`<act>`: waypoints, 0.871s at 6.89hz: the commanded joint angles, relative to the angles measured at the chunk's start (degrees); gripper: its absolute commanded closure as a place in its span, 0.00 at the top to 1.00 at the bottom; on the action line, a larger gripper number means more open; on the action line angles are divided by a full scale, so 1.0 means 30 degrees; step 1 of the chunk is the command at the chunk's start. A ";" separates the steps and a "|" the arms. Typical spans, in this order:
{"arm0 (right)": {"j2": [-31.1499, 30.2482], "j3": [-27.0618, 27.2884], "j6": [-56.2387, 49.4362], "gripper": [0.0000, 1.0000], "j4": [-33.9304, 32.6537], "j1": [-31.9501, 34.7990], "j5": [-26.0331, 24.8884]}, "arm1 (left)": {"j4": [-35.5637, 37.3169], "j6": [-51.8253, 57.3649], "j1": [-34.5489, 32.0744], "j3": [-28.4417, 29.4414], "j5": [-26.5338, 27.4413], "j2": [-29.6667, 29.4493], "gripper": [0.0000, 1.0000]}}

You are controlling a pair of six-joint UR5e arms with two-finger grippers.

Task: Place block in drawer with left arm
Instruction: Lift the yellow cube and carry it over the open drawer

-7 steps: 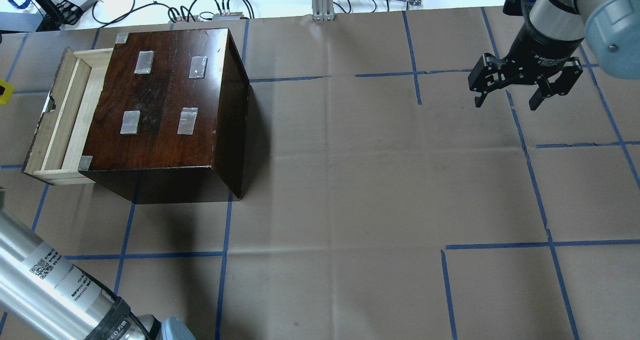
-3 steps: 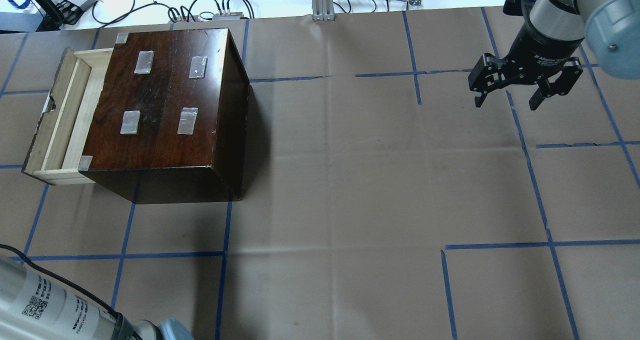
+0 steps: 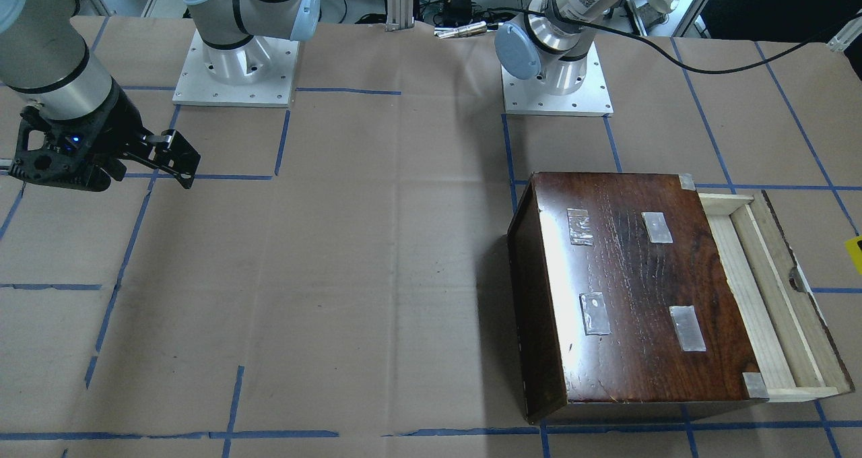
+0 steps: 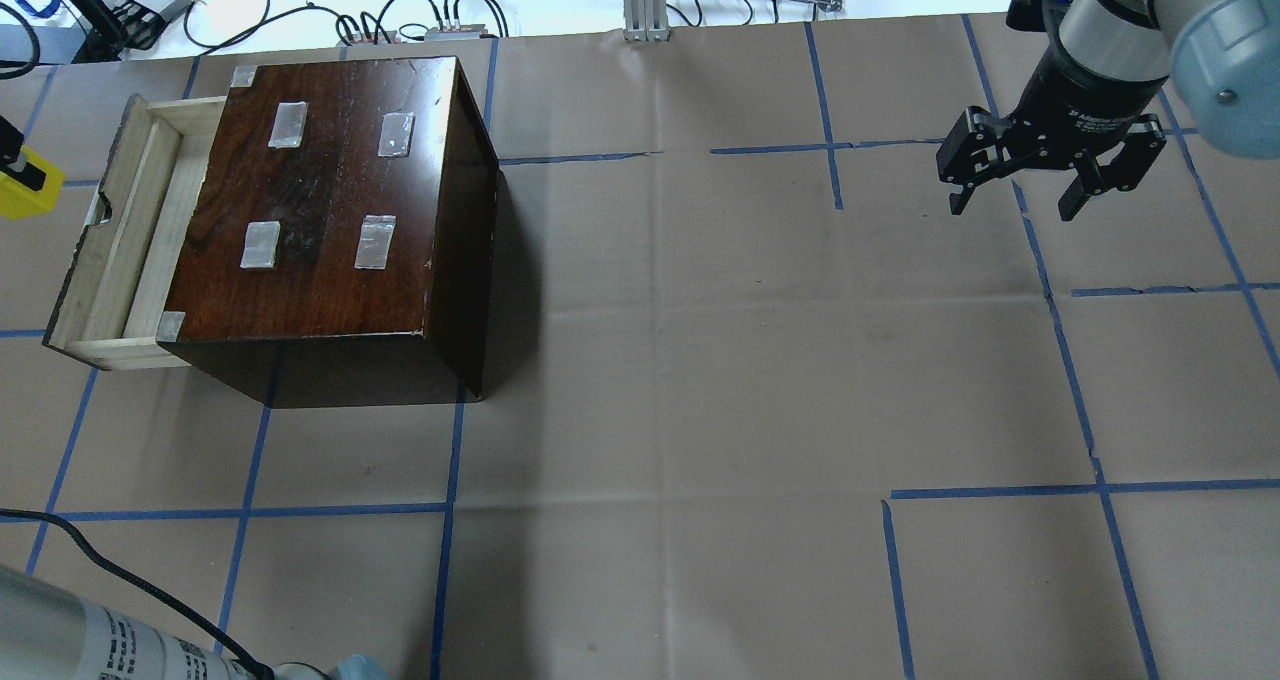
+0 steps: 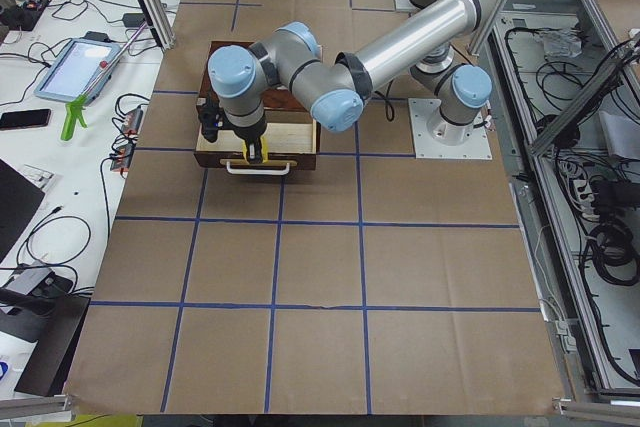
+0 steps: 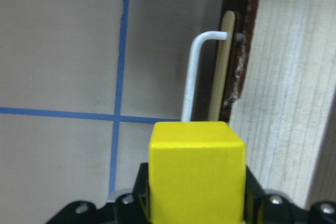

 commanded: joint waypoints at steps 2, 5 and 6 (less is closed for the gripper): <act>0.0028 0.0000 0.0022 1.00 0.0001 0.0000 0.0000 | 0.2085 -0.2225 -0.1857 -0.3835 0.0002 0.2418 0.33; -0.0001 0.0000 -0.0007 1.00 0.0001 0.0000 0.0000 | 0.6717 -0.2082 -0.1920 -0.6860 0.0031 0.2426 0.34; -0.0001 0.0000 -0.0007 1.00 0.0001 0.0000 0.0000 | 0.6871 -0.1878 -0.1862 -0.6924 0.0031 0.2220 0.34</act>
